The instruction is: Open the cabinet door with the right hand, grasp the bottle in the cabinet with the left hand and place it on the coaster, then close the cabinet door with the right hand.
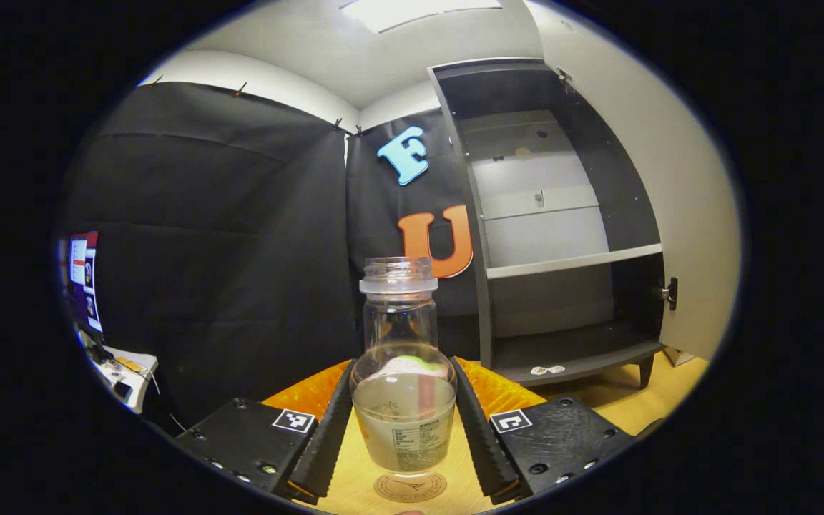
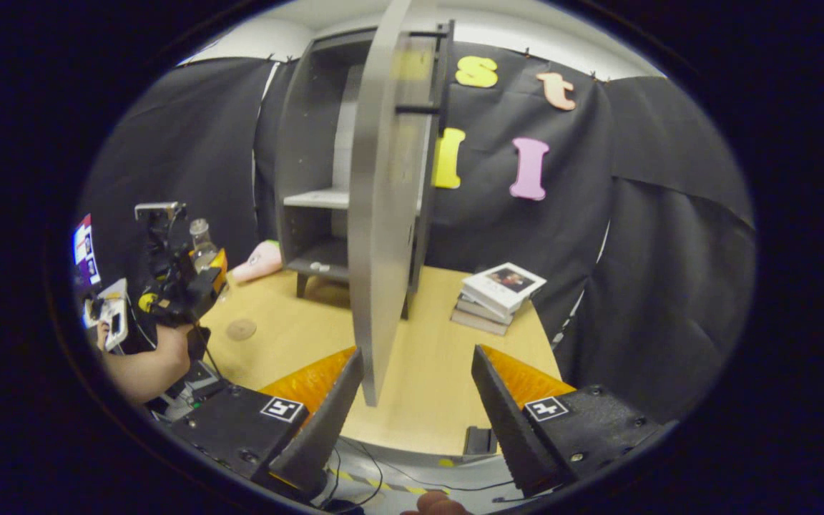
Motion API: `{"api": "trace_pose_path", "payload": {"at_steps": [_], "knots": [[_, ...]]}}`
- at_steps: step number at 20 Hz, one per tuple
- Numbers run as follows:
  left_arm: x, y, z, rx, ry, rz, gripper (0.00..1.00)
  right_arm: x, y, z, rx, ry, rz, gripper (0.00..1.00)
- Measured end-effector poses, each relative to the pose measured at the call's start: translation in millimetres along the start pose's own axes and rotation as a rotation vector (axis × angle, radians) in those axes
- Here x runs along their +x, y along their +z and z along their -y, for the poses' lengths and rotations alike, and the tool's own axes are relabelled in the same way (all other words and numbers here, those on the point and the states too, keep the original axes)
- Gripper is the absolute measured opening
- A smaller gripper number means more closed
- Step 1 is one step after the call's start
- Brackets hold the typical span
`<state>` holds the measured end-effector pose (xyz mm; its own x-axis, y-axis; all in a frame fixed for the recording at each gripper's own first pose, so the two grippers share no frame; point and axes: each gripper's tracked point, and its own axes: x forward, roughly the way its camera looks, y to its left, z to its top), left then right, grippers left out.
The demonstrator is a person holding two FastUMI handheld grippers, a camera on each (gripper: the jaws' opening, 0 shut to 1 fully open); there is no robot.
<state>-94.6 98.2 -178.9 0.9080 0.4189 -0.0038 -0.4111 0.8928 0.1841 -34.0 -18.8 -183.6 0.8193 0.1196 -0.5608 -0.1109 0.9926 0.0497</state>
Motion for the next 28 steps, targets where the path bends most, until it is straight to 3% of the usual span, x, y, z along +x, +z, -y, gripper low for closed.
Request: {"api": "trace_pose_path", "payload": {"at_steps": [5, 10, 22, 25, 28], "knots": [[8, -59, -10, -0.081, 0.043, -0.081, 0.74, 17, -58, -21, -0.013, 0.019, -0.150, 1.00], [7, -82, -17, -0.047, 0.041, -0.098, 0.74, 30, -68, -37, 0.001, 0.032, -0.228, 1.00], [17, -122, -21, -0.103, 0.049, -0.190, 0.75, 42, -76, -71, -0.019, 0.102, -0.317, 1.00], [20, -121, -19, -0.091, 0.055, -0.186, 0.78, 42, -78, -82, -0.025, 0.143, -0.335, 1.00], [19, -121, -19, -0.117, 0.063, -0.187, 0.90, 42, -79, -87, -0.025, 0.159, -0.339, 1.00]]}}
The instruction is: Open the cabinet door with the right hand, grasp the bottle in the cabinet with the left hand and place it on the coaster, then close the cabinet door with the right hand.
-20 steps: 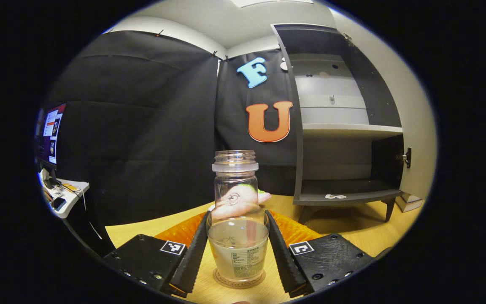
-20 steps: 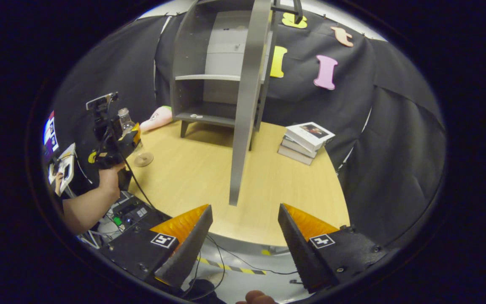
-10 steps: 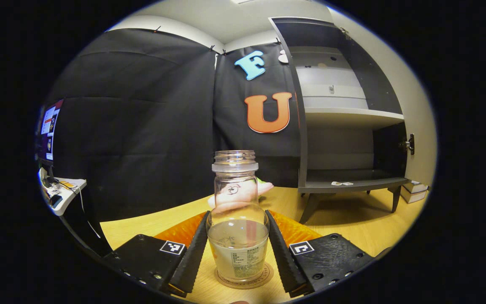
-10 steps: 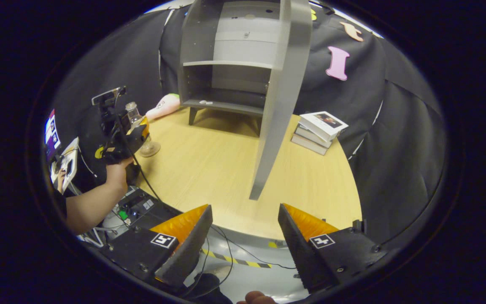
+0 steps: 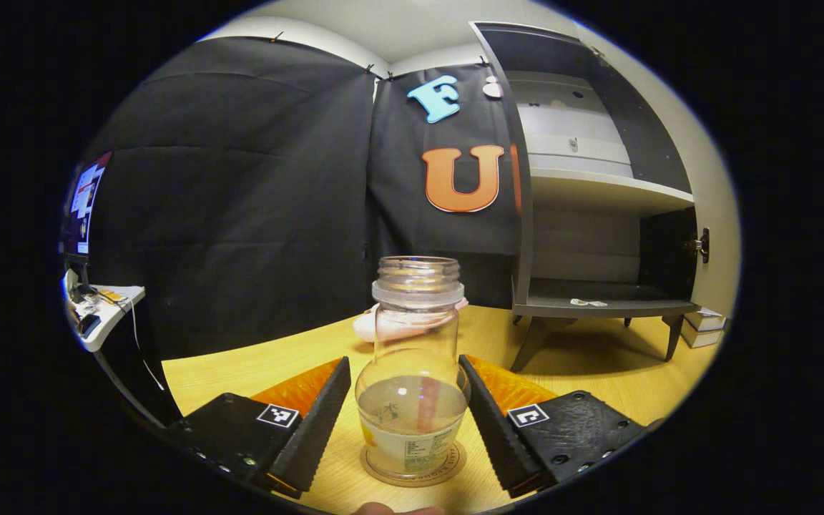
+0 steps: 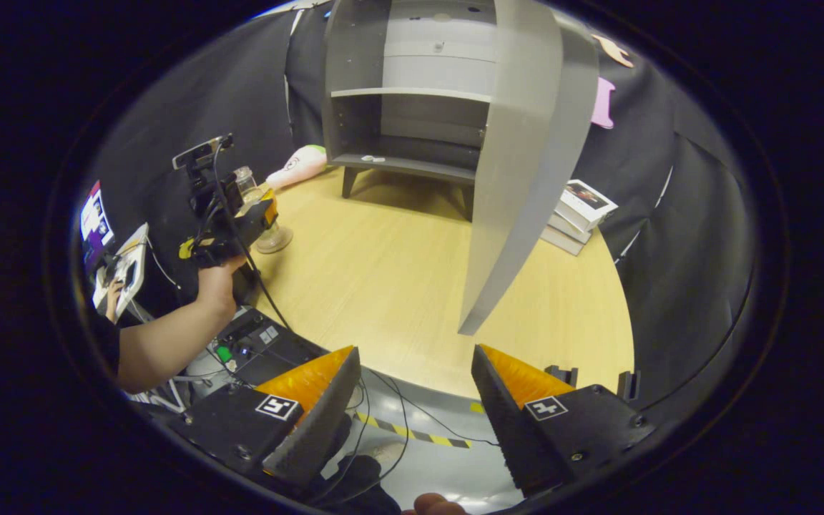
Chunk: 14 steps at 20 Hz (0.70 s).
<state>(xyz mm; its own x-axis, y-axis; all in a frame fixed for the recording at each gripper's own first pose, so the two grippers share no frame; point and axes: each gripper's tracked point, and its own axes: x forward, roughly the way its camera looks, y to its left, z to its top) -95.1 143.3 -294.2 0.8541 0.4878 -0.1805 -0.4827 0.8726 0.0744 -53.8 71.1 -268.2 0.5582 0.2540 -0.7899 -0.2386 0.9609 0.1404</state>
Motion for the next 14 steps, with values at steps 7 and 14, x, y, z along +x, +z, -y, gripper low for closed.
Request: {"api": "trace_pose_path", "payload": {"at_steps": [7, 14], "knots": [[-7, 6, -9, -0.019, 0.018, -0.017, 0.96, -2, 4, 11, -0.028, -0.013, 0.006, 1.00], [-29, 60, 1, 0.015, -0.020, 0.028, 0.95, -14, 26, 25, -0.024, -0.029, 0.101, 1.00]]}}
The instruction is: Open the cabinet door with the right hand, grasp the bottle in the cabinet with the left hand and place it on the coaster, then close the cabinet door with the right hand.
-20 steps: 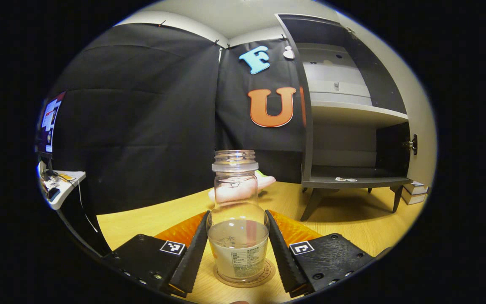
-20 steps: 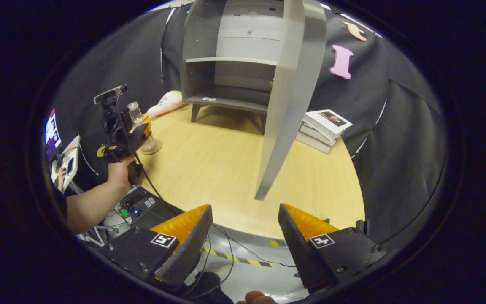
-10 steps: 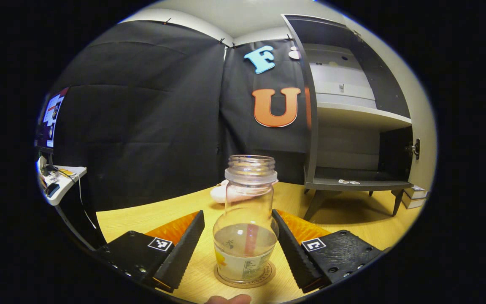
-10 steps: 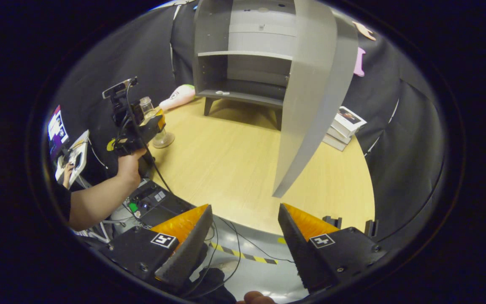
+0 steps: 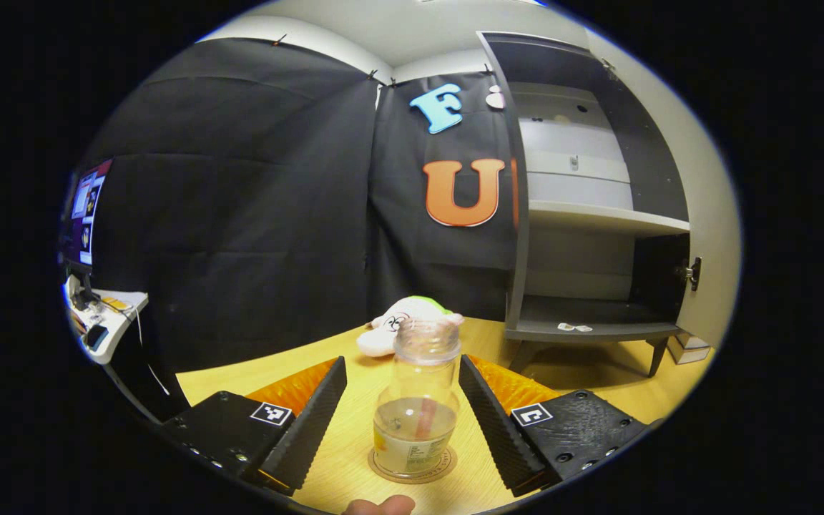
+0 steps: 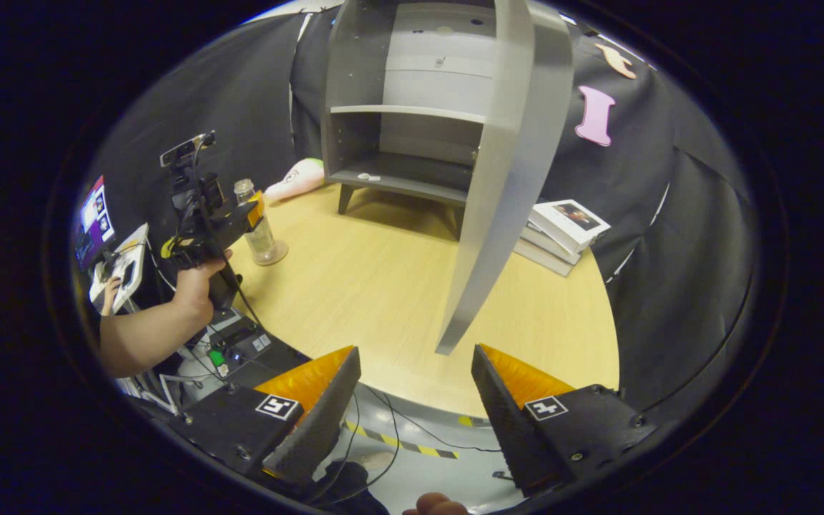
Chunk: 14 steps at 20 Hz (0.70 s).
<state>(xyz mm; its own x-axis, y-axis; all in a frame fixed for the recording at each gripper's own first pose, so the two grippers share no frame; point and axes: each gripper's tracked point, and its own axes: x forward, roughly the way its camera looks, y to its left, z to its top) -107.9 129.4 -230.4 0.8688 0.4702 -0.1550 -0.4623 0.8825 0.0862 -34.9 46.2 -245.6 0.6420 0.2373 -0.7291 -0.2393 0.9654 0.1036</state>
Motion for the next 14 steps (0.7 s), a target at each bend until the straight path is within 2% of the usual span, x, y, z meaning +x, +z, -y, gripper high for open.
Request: {"api": "trace_pose_path", "payload": {"at_steps": [4, 5, 6, 14], "knots": [[-10, 57, 13, 0.041, -0.037, 0.067, 0.95, -13, 10, 11, 0.031, -0.007, 0.064, 1.00], [-13, 72, 17, 0.048, -0.044, 0.082, 1.00, -18, 12, 14, 0.042, -0.007, 0.079, 1.00], [-18, 88, 21, 0.055, -0.052, 0.094, 0.95, -22, 15, 19, 0.054, -0.013, 0.099, 1.00], [-59, 216, 64, 0.087, -0.152, 0.187, 0.95, -73, 59, 69, 0.143, -0.060, 0.306, 1.00]]}}
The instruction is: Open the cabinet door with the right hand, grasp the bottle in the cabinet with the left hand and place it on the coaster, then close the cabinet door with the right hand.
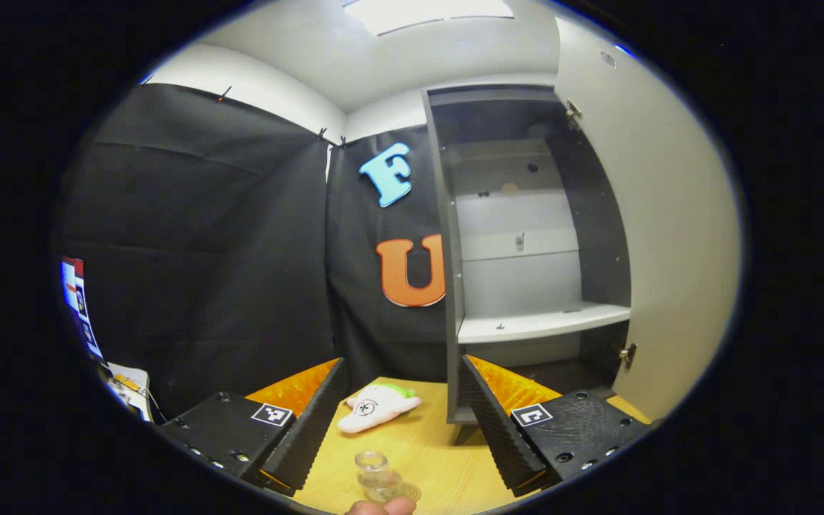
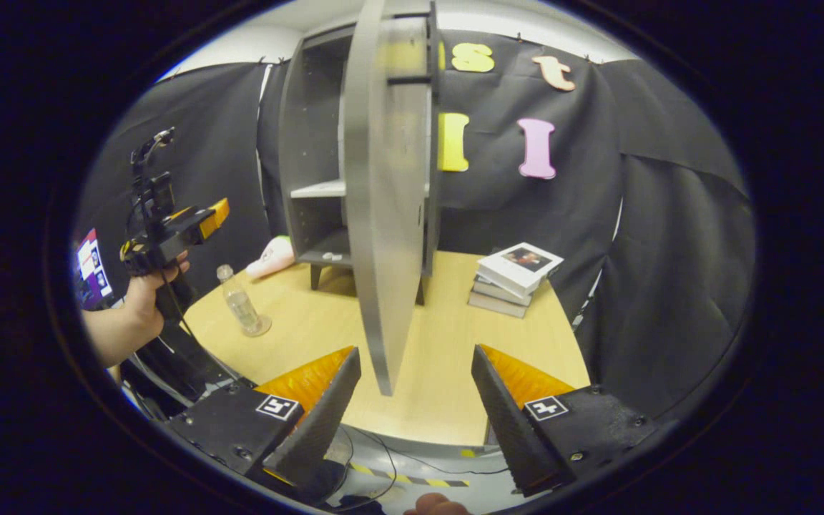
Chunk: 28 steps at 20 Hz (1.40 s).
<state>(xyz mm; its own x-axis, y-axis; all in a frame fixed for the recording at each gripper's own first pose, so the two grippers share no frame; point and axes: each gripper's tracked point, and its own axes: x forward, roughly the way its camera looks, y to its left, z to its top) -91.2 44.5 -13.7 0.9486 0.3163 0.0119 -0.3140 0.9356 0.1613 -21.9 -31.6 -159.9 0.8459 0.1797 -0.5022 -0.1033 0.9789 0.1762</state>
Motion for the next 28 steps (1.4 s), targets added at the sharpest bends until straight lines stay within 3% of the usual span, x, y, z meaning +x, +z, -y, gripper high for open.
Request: {"api": "trace_pose_path", "payload": {"at_steps": [3, 9, 14, 16, 20, 28], "knots": [[-8, 41, 15, -0.011, -0.039, 0.018, 0.94, -14, 37, 15, 0.000, -0.018, 0.104, 1.00], [-29, 95, 54, 0.018, -0.207, 0.048, 0.94, -44, 116, 51, 0.030, -0.115, 0.300, 1.00], [-50, 55, 72, -0.090, -0.322, -0.128, 0.95, -23, 162, 52, 0.043, -0.164, 0.360, 1.00], [-47, 46, 67, -0.061, -0.351, -0.145, 1.00, -24, 162, 54, 0.049, -0.217, 0.358, 0.97], [-35, 26, 67, -0.051, -0.432, -0.165, 0.96, -26, 161, 52, 0.081, -0.310, 0.357, 0.96], [3, -20, 67, -0.131, -0.548, -0.222, 0.96, -35, 158, 34, 0.150, -0.494, 0.358, 0.93]]}}
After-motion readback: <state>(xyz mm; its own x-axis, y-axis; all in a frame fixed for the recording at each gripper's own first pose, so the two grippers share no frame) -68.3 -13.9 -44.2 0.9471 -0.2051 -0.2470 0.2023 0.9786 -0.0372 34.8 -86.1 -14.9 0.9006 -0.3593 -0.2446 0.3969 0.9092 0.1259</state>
